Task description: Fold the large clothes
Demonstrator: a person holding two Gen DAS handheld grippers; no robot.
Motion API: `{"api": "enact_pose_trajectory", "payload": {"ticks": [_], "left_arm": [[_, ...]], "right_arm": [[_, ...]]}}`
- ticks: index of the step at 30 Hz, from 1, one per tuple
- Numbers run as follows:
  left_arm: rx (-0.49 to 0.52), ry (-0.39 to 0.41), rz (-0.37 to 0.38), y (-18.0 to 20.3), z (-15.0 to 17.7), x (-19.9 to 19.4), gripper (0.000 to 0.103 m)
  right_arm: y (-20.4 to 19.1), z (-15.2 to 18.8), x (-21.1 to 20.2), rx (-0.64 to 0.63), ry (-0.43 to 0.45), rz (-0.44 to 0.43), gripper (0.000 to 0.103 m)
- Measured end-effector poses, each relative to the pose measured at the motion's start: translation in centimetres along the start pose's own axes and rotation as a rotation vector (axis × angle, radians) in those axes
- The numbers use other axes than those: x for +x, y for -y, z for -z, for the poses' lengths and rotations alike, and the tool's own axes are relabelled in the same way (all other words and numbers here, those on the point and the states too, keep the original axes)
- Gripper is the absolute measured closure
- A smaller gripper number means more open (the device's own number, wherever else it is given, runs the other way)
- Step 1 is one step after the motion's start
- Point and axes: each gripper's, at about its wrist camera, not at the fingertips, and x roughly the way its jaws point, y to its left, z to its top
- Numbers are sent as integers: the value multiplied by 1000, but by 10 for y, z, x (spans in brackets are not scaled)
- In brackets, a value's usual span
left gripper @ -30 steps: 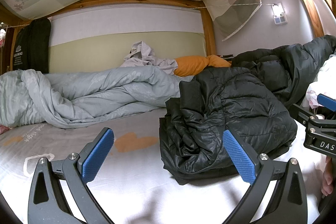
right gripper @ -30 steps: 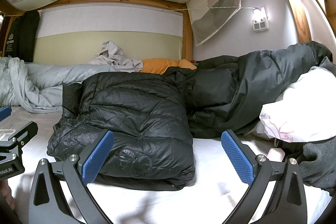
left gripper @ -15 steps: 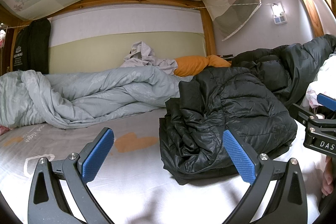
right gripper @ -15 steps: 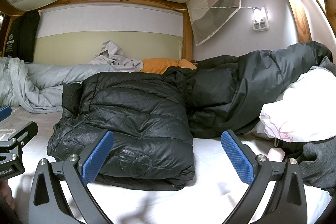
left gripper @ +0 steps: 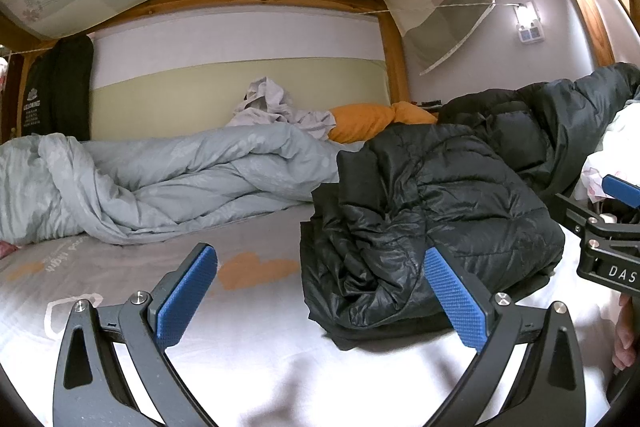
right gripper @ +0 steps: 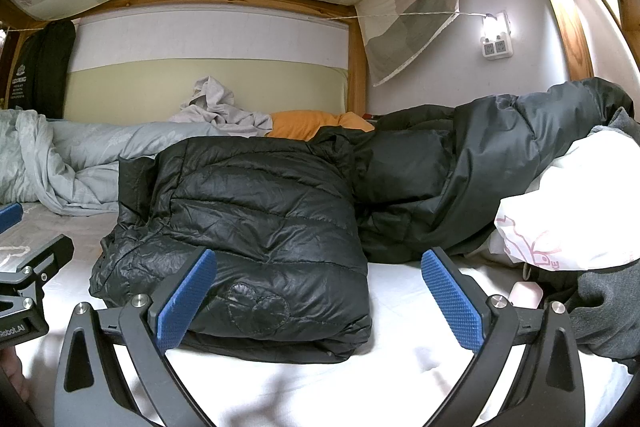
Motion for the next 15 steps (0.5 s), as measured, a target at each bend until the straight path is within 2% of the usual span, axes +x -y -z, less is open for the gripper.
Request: {"api": "enact_pose_trajectory", "payload": {"ticks": [15], "left_arm": [[4, -2, 3, 0, 0, 1, 0]], "right_arm": [[0, 0, 1, 3, -3, -1, 0]]}}
